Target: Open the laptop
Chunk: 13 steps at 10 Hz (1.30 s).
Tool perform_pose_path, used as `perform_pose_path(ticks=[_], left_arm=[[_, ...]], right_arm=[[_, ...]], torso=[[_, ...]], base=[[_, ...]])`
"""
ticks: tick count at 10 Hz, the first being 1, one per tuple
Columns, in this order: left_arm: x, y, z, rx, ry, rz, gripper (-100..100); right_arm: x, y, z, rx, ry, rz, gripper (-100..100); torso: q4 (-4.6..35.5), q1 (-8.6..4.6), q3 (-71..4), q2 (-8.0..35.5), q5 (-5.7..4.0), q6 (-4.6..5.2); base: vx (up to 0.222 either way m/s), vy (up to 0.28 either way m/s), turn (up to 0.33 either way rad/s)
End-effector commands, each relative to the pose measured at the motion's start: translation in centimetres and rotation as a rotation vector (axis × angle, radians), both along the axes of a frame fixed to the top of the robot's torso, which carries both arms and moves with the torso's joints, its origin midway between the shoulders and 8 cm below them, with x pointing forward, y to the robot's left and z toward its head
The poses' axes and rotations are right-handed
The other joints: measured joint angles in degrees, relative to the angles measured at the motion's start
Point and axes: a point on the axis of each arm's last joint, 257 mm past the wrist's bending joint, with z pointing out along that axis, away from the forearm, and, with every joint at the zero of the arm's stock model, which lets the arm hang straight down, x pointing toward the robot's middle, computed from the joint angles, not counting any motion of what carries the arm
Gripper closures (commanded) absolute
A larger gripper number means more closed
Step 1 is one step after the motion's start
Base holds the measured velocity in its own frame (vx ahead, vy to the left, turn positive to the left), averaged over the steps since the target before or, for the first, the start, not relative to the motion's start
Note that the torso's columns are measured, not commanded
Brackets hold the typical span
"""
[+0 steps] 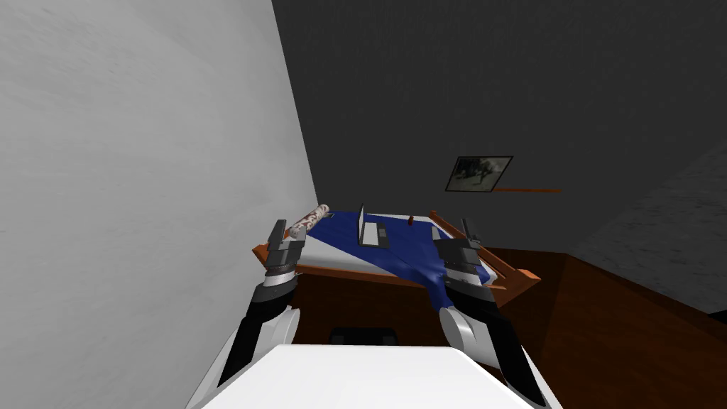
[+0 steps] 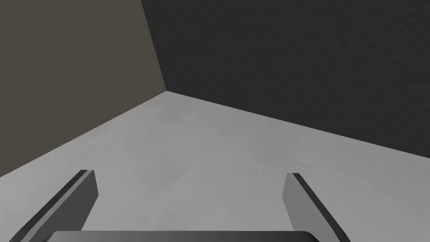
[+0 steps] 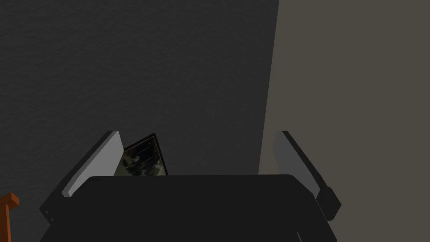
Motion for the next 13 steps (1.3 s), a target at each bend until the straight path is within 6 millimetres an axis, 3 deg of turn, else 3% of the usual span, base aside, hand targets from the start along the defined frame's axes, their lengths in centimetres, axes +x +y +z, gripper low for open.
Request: perform_pose_path(ticks=[1,9,10,13], left_arm=[[0.0,0.0,0.0,0.0,0.0,0.0,0],[0.0,0.0,0.0,0.0,0.0,0.0,0],[0.0,0.0,0.0,0.0,0.0,0.0,0],[0.0,0.0,0.0,0.0,0.0,0.0,0]], right_arm=[[0.0,0.0,0.0,0.0,0.0,0.0,0],[0.0,0.0,0.0,0.0,0.0,0.0,0],[0.4,0.3,-0.3,-0.035,0.016,0.006,-100],[1.6,1.0,-1.4,-0.132,0.067,0.006,-100]], torso=[[2.3,0.0,-4.7,2.3,0.0,0.0],[35.4,0.0,-70.7,35.4,0.0,0.0],[39.6,0.0,-79.2,39.6,0.0,0.0],[42.2,0.11,-84.5,42.2,0.03,0.0]], base=[[0.0,0.0,0.0],[0.0,0.0,0.0],[0.006,0.016,0.022],[-0.001,0.049,0.038]])
